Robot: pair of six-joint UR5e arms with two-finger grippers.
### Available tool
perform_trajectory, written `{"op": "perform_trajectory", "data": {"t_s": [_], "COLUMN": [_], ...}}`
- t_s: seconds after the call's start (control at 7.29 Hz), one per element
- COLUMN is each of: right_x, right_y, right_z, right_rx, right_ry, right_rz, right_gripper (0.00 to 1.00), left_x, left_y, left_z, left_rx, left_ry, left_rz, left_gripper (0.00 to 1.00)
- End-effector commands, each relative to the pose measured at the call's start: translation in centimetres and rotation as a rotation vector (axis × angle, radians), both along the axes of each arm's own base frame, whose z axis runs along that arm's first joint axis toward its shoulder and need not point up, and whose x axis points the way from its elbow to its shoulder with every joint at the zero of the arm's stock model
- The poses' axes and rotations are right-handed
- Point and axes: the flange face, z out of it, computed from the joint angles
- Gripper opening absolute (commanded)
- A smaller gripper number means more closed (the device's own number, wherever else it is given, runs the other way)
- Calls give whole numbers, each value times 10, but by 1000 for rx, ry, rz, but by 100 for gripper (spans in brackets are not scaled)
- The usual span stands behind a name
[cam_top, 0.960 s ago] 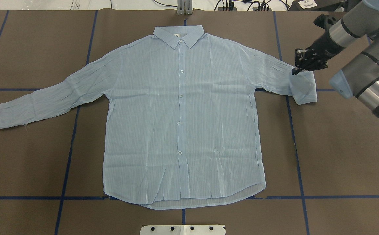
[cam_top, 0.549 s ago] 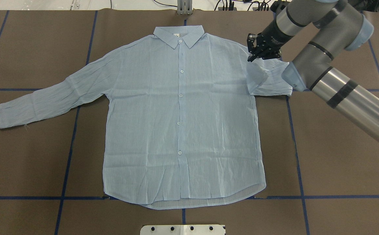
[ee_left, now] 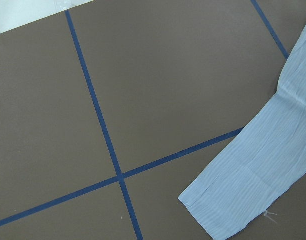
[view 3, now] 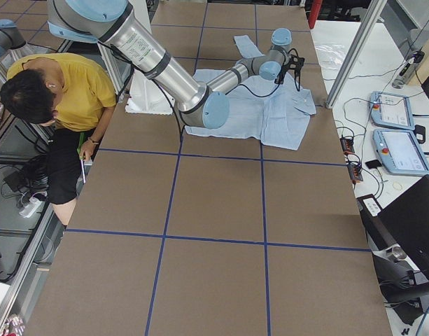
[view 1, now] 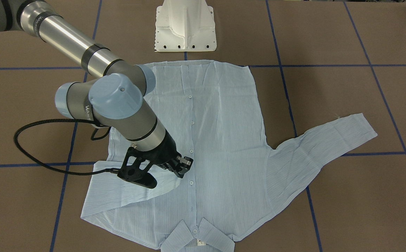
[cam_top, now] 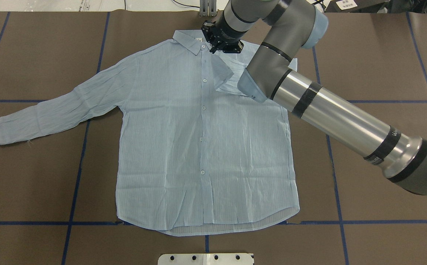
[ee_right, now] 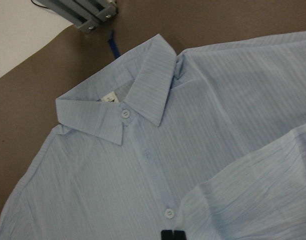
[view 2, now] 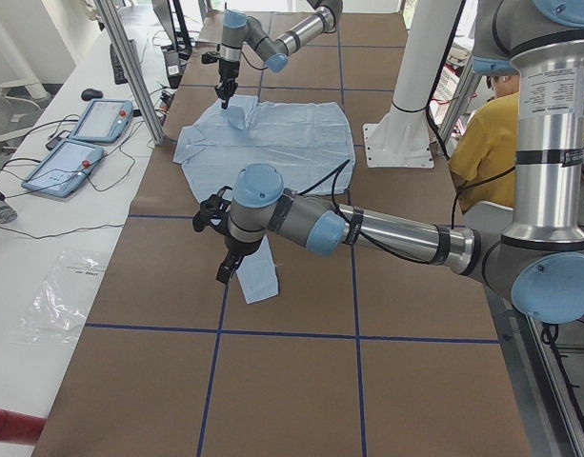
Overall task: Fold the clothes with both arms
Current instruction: 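Carry the grasped sleeve with the right gripper across the shirt toward the collar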
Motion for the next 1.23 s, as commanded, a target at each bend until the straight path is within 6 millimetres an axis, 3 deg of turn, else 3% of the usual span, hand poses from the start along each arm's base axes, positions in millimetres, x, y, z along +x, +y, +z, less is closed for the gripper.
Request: {"op": "perform_trajectory", "data": {"t_s": [0.0, 0.14, 0.27, 0.69, 0.82, 0.96, 1.1], "right_x": [-59, -65, -85, -92, -92, -98, -118], "right_y": [18, 18, 22, 26, 26, 29, 46], "right_z": [-27, -36, -51, -47, -47, -45, -46], "right_rx": [5, 11, 21, 12, 12, 10, 26], "right_ry": [-58, -56, -44, -37, -37, -32, -19], "right_rz": [73, 82, 101, 103, 103, 99, 113], "right_gripper": [0, 0, 0, 0, 8, 25, 53], "left_x": [0, 0, 0, 1, 1, 2, 2], "left_y": [2, 2, 3, 2, 2, 0, -1], "left_z": [-4, -5, -4, -5, -4, 0, 1], "left_rx": [8, 9, 8, 9, 8, -1, -4], "left_ry": [5, 7, 7, 7, 7, 7, 5], "left_rz": [3, 3, 3, 5, 5, 6, 6], "left_gripper": [100, 100, 100, 100, 100, 100, 100]}}
